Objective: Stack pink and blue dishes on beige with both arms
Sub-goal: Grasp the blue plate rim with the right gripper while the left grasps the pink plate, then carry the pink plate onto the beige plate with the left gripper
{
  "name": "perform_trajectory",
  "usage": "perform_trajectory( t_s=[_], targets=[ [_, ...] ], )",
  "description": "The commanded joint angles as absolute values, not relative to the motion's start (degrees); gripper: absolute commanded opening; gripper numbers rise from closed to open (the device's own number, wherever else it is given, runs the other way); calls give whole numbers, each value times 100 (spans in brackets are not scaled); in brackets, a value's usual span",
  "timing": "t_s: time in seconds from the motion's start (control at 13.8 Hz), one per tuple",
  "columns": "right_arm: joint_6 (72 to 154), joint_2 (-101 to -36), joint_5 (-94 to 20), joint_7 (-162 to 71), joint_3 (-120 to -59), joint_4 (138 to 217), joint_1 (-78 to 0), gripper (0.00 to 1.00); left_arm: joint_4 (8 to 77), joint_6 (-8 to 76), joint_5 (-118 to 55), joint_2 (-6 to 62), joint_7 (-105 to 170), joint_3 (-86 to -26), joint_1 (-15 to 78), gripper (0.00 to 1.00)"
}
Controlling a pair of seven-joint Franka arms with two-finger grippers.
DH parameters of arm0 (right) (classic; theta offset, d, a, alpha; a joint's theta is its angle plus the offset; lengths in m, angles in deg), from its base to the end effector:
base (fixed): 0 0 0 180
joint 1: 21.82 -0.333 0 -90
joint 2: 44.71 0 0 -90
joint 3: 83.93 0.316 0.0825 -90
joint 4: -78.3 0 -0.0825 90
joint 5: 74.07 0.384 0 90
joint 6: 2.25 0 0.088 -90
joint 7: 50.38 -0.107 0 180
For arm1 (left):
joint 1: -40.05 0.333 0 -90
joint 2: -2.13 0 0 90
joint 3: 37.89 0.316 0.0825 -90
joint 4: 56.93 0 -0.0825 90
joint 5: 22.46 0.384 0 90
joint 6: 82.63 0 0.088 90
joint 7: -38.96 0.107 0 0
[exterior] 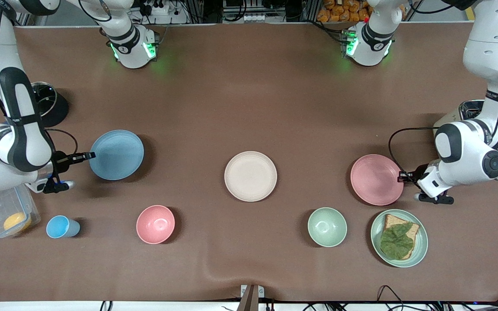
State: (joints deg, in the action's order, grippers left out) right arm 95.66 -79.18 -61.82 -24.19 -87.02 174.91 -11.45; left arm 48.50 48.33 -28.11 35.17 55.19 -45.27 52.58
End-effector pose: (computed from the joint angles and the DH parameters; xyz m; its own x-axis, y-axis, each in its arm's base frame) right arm 0.5955 -0.1197 0.2204 0.8782 0.2008 -0.4341 0.0360 -0.9328 -0.3585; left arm 0.6290 0.0585 0.2055 0.9893 -0.1146 -0.0902 -0.0984 -0.9810 0.1669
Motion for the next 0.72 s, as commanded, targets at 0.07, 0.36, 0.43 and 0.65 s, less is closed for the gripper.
perform_trajectory(
  t_s=[0.07,0.36,0.43,0.65],
  targets=[
    [9452,-7907,-6089,-2507,-8718,17428,-1172,0,4749,4045,-3054,2895,5654,-4632,5315,0],
    [9443,-7907,-6089,-2516,-8718,17357,-1189,0,4073,3348,-3696,2859,5120,-5167,5210,0],
    [9443,-7907,-6089,-2507,-8718,17357,-1189,0,3950,3339,-3697,2868,4674,-5404,5157,0],
    [9434,-7907,-6089,-2516,-8718,17357,-1198,0,3650,3348,-3670,3113,3399,-5775,4754,0]
  ],
)
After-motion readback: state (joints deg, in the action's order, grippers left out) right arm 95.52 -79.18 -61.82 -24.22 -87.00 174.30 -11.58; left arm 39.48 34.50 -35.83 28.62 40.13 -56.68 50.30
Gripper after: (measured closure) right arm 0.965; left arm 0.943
